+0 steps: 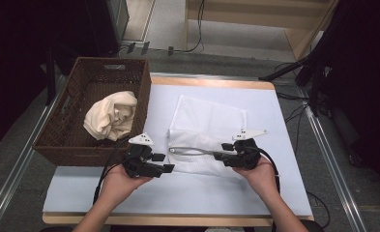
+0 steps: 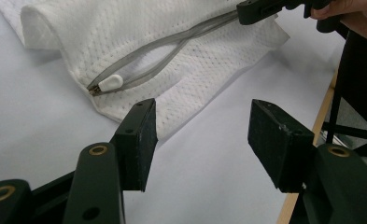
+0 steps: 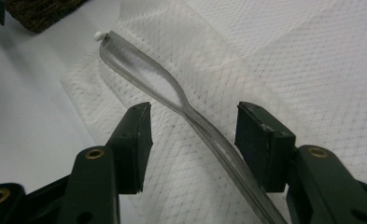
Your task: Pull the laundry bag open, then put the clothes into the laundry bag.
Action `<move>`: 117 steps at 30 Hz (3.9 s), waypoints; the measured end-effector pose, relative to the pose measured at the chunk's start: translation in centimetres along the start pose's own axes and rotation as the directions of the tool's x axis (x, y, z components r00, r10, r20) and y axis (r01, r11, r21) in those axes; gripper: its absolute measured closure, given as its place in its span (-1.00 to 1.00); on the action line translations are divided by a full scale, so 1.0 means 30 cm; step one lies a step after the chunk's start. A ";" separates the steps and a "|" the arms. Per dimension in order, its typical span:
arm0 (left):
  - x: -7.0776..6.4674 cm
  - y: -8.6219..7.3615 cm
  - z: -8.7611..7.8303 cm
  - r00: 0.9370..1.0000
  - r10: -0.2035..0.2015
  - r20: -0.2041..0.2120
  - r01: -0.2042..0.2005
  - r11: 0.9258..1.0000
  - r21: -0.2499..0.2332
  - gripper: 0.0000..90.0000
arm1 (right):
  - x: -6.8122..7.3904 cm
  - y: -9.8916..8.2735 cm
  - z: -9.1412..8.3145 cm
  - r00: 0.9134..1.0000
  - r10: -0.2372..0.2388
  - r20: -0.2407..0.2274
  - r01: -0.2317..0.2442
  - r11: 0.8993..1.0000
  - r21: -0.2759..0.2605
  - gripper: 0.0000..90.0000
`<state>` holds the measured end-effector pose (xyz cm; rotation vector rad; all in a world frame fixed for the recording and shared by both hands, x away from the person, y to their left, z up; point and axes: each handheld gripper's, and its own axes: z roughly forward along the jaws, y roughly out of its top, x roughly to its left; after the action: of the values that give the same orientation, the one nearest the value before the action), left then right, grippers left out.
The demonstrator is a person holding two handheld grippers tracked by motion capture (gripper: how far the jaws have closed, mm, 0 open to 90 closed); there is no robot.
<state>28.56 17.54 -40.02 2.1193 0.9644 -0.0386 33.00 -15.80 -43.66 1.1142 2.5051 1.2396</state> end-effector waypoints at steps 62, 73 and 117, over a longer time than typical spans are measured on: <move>0.007 -0.005 0.005 1.000 -0.008 0.009 0.008 1.000 0.002 -0.05 | -0.016 0.024 0.231 0.981 -0.082 0.178 0.075 0.996 0.045 0.01; 0.013 -0.007 0.006 1.000 -0.011 0.010 0.011 1.000 0.005 -0.05 | -0.032 0.041 0.235 0.984 0.002 0.177 -0.006 1.000 0.021 0.71; 0.023 -0.021 -0.009 0.999 -0.022 0.030 0.022 1.000 0.005 -0.04 | 0.043 0.195 -0.006 0.996 0.060 -0.070 -0.070 0.988 -0.137 0.93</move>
<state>28.57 18.40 -40.45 2.1071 0.9708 -0.0835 35.25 -12.79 -39.01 1.1476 2.4023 1.4668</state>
